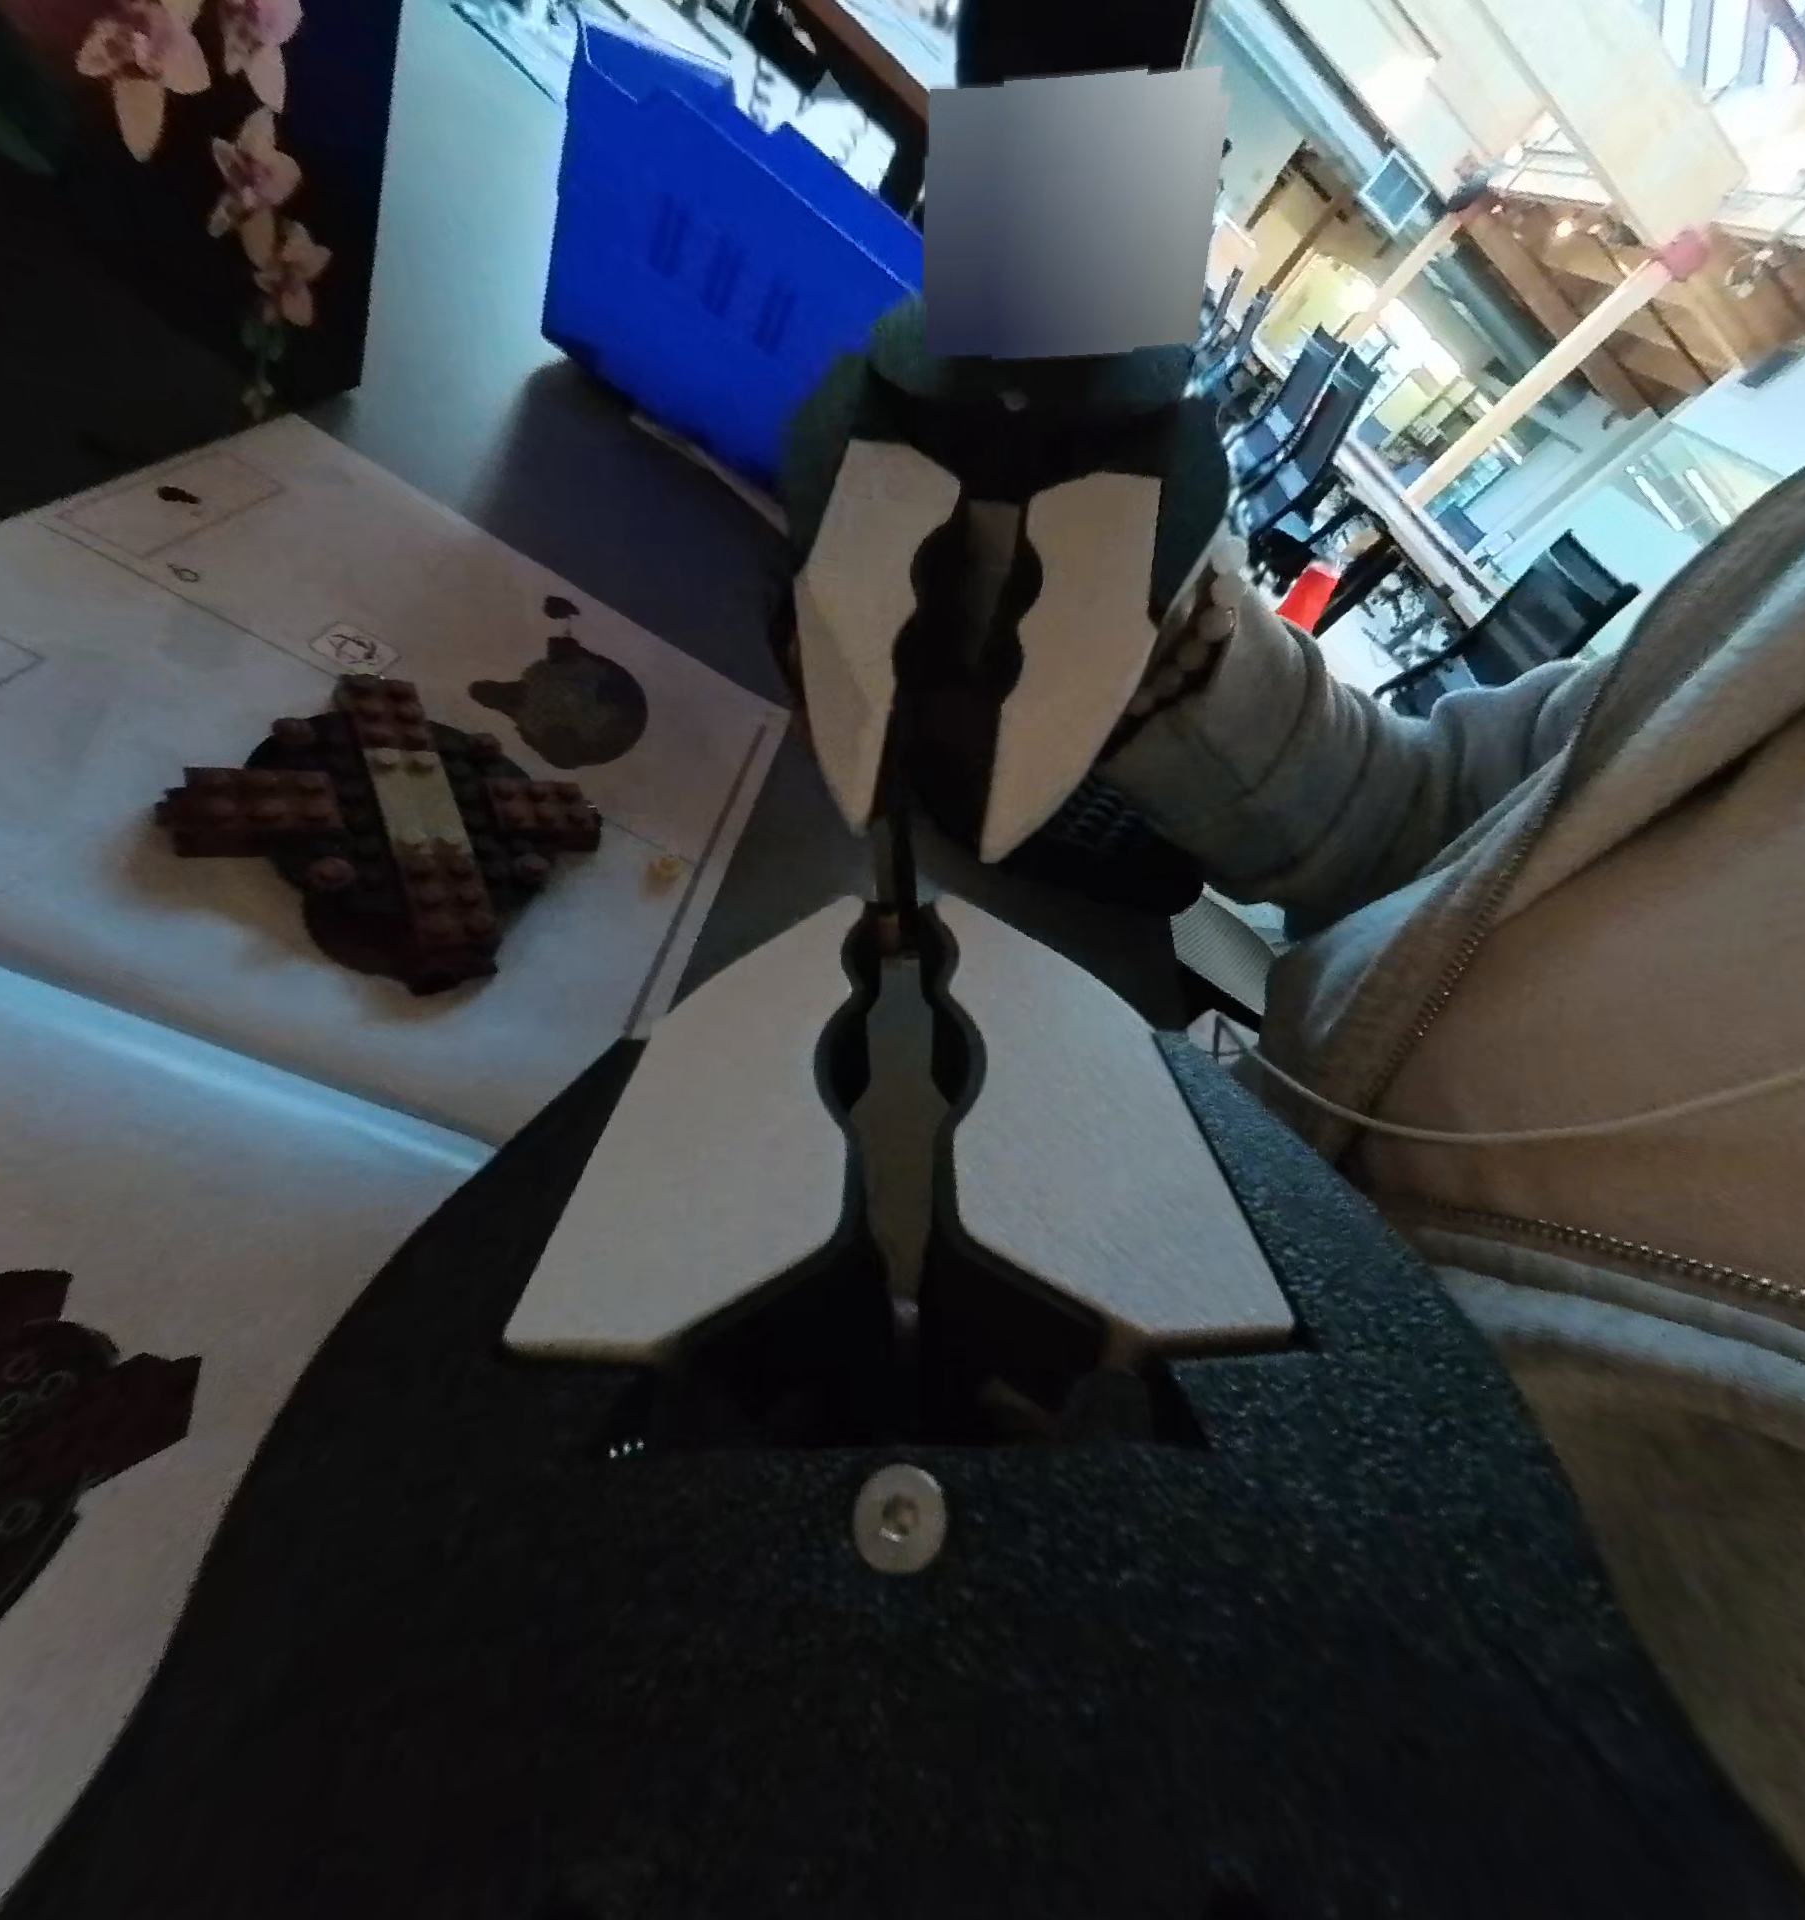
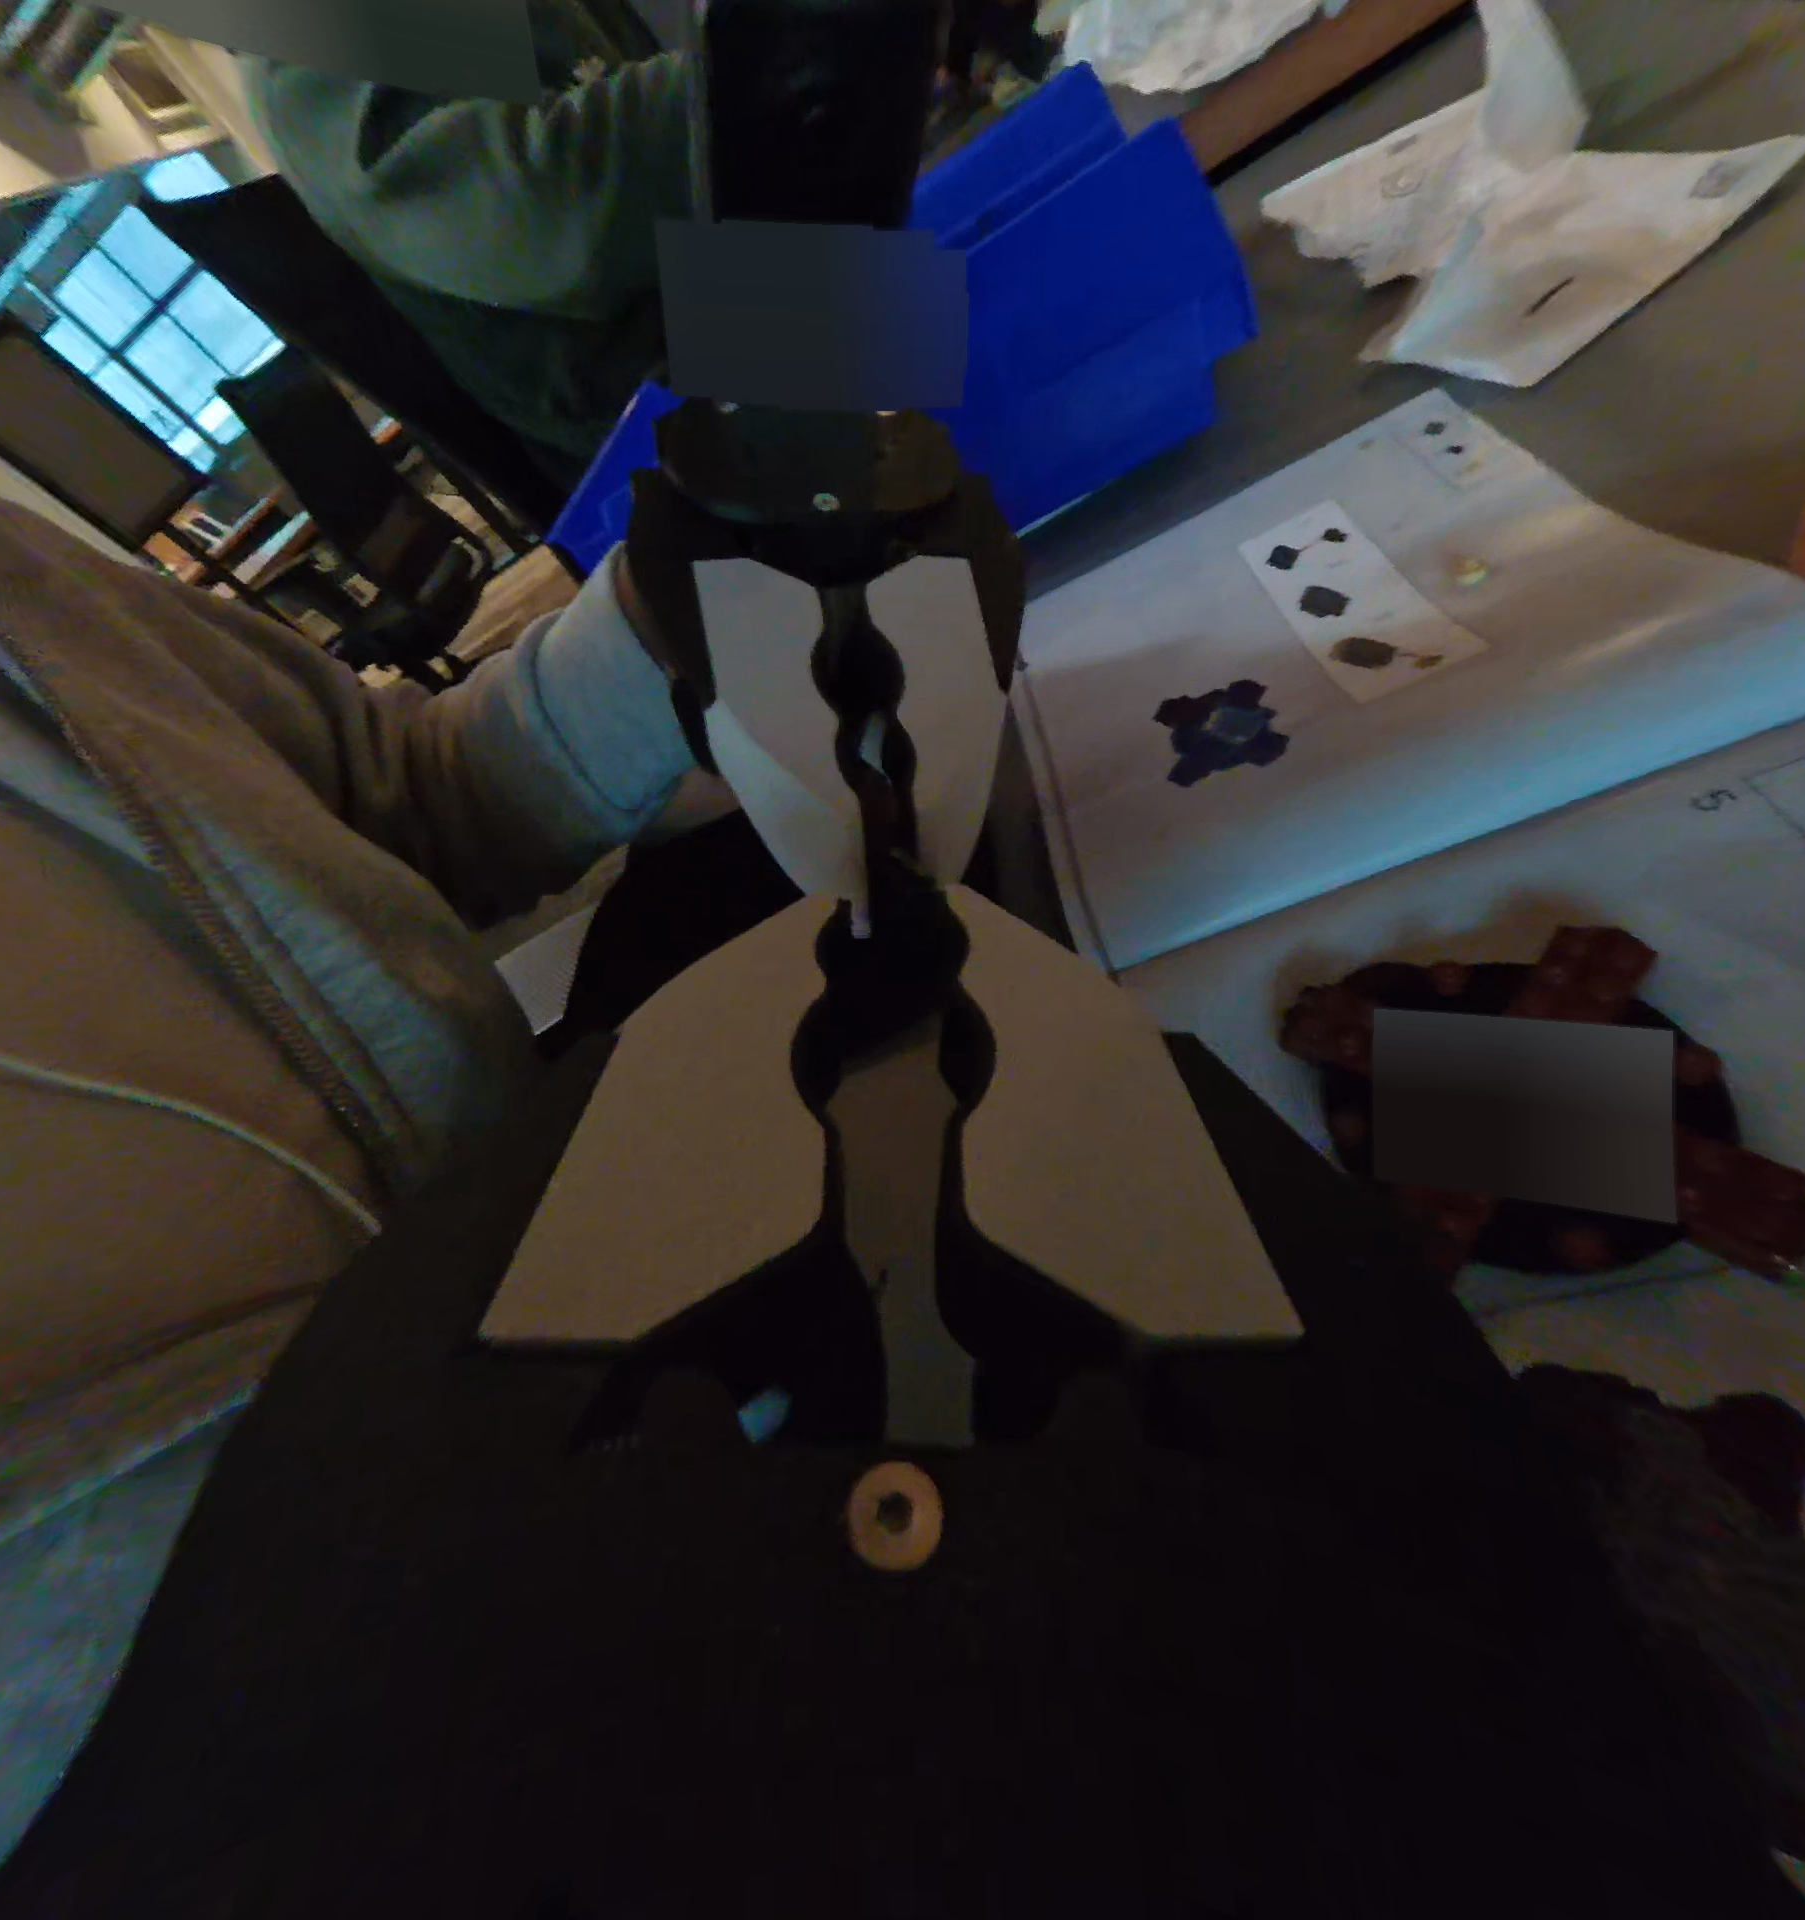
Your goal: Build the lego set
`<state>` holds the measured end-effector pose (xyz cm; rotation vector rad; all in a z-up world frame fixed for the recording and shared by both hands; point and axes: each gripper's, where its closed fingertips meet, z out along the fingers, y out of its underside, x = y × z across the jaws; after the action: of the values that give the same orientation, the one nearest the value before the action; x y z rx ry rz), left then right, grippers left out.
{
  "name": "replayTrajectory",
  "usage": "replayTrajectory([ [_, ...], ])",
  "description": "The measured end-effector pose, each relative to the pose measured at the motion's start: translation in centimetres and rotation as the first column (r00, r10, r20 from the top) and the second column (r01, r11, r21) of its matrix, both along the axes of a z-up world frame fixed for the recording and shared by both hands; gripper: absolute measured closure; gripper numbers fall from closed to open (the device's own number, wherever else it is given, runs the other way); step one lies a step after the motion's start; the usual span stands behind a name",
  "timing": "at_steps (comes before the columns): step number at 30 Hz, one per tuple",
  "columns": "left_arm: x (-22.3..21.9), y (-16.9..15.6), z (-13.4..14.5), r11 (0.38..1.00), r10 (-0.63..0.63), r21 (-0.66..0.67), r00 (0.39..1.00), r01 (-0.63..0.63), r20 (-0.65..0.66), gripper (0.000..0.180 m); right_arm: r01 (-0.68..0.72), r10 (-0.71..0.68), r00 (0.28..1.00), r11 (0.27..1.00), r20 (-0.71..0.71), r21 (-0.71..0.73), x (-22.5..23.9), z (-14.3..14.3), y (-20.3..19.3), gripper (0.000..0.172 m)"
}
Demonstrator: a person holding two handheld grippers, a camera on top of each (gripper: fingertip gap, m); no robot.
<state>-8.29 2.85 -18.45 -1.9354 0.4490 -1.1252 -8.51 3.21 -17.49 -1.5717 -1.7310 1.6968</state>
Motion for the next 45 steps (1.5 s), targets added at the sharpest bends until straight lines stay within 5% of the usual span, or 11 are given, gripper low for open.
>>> replayTrajectory([
  [4, 0.3, -0.2, -0.1, 1.0, -0.02, 0.01, 1.0, 0.02, -0.009, 0.174, 0.002, -0.002, 1.0, 0.999, -0.006, -0.046, 0.1, -0.2, 0.1, 0.169],
  [7, 0.7, -0.4, 0.1, 0.999, -0.041, 0.025, 0.999, 0.041, 0.006, 0.174, 0.027, -0.028, 1.0, 0.998, -0.003, -0.062, 0.2, -0.3, 0.5, 0.155],
  [24, 0.8, -0.6, 0.2, 0.998, -0.045, 0.049, 0.999, 0.046, -0.022, 0.174, -0.045, 0.043, 0.999, 0.994, -0.021, -0.102, 0.7, 0.2, 0.2, 0.146],
  [40, 1.6, -1.0, 1.0, 0.995, -0.068, 0.078, 0.997, 0.069, -0.021, 0.174, -0.101, 0.098, 0.994, 0.992, -0.042, -0.075, 0.8, 0.6, -1.5, 0.167],
  [45, 1.1, -0.9, 1.5, 0.996, -0.046, 0.082, 0.999, 0.044, 0.014, 0.174, -0.053, 0.046, 0.997, 0.992, -0.069, -0.111, 1.2, 1.7, -0.3, 0.149],
])
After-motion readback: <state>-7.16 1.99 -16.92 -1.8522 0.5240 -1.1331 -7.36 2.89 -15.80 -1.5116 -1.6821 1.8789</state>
